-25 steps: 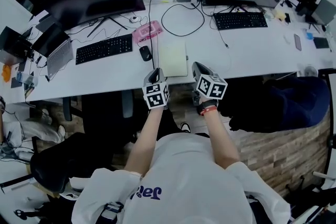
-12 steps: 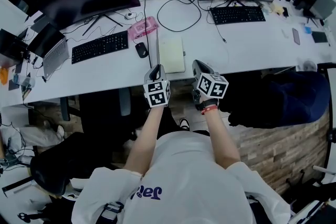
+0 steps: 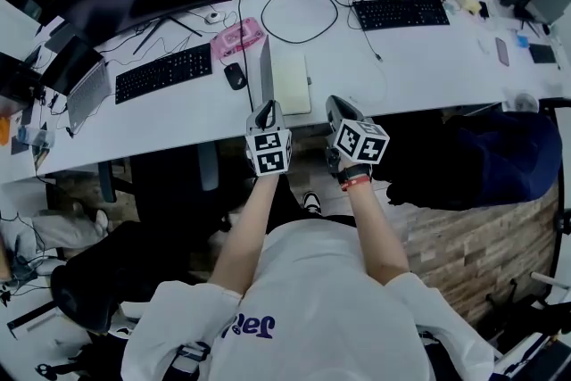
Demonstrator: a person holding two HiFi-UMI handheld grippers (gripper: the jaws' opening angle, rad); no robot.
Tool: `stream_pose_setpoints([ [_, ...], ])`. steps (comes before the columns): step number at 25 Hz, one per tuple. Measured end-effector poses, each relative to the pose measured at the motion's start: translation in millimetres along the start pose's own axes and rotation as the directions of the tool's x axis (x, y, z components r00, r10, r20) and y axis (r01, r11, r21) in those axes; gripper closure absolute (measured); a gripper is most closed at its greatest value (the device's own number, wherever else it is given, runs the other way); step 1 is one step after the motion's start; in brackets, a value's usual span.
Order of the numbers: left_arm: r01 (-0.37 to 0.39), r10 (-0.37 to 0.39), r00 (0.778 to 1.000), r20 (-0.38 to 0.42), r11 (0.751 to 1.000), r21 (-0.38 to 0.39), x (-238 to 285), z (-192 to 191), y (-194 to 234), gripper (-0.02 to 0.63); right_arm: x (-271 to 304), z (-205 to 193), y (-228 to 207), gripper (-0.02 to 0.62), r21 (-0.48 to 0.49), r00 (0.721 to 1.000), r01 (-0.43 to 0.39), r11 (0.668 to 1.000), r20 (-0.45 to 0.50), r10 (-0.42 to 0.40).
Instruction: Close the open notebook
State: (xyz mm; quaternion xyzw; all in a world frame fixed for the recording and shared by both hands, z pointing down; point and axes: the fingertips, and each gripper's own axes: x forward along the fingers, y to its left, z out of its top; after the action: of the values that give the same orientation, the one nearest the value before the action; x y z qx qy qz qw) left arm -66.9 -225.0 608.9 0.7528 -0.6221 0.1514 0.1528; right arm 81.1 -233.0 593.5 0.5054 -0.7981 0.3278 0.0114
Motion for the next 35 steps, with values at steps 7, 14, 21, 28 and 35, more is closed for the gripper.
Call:
stream_pose_setpoints([
  [7, 0.026, -0.026, 1.000, 0.008, 0.998, 0.054, 6, -4, -10, 0.569, -4, -8, -7, 0.597, 0.024, 1.000, 0.014, 1.000, -0.005, -0.014],
  [14, 0.006, -0.009, 1.000, 0.018, 0.988, 0.154, 13, -15, -23, 0.568, -10, -18, -17, 0.597, 0.036, 0.999, 0.034, 0.999, -0.017, -0.034],
  [21, -0.010, -0.002, 0.999, 0.042, 0.956, 0.292, 26, -19, -37, 0.566, -10, -11, -31, 0.597, 0.012, 0.999, 0.035, 0.999, 0.008, -0.036],
  [28, -0.020, 0.001, 0.999, 0.048, 0.920, 0.391, 42, -32, -50, 0.561, -8, -13, -57, 0.597, -0.005, 0.998, 0.056, 0.998, 0.012, -0.056],
  [35, -0.048, 0.022, 0.998, 0.063, 0.900, 0.434, 55, -51, -65, 0.553, -11, -22, -83, 0.597, -0.021, 0.998, 0.069, 0.997, 0.002, -0.069],
])
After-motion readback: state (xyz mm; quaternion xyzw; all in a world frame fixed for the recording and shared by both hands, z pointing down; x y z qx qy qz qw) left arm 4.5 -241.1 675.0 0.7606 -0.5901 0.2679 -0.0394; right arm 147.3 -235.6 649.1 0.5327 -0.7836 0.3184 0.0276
